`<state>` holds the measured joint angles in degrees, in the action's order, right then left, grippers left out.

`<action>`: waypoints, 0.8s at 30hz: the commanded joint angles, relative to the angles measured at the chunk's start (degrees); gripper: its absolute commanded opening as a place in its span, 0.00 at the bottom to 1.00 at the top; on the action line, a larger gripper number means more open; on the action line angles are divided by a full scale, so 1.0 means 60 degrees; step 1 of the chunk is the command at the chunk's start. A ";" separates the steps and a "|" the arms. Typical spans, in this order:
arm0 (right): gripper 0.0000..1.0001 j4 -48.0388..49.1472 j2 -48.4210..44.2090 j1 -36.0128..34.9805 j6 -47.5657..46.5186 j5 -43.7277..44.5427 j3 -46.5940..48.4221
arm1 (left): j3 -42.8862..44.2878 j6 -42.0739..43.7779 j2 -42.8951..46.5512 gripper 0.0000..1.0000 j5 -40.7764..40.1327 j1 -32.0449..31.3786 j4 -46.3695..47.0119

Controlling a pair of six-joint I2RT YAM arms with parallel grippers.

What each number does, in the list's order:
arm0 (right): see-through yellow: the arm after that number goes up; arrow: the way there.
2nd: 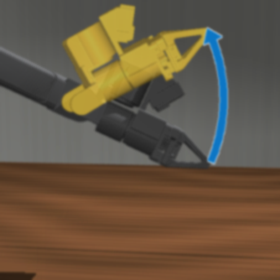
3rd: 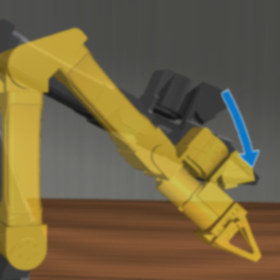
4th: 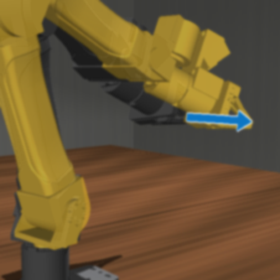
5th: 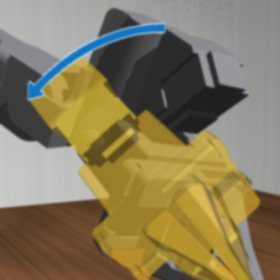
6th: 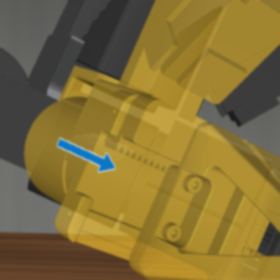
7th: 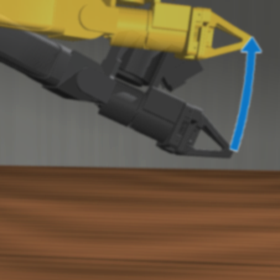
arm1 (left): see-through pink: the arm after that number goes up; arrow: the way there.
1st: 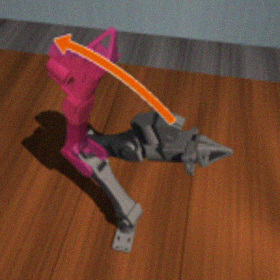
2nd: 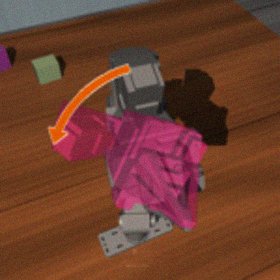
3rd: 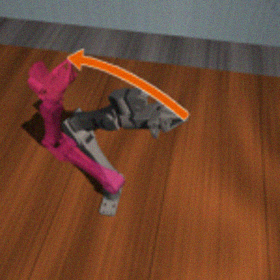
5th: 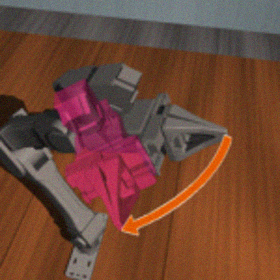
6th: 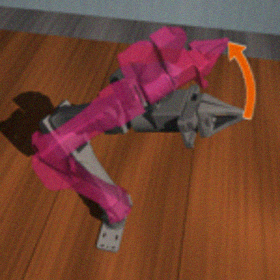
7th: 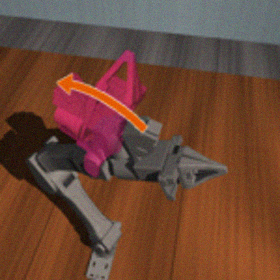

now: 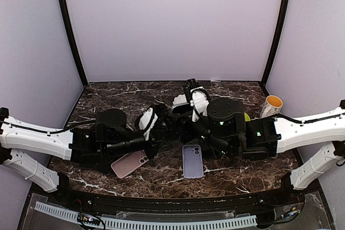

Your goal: Put the phone into the phone case

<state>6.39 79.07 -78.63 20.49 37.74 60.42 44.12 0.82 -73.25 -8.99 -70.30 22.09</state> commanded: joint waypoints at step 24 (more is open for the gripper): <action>0.21 -0.7218 0.4152 0.2065 0.6412 -0.2356 0.1975 | 0.0733 -0.2668 -0.1239 0.98 0.0136 0.2408 -0.4696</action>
<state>-34.87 102.59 -66.89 55.90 26.33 70.46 46.52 -13.80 -81.78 -8.67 -55.57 -3.88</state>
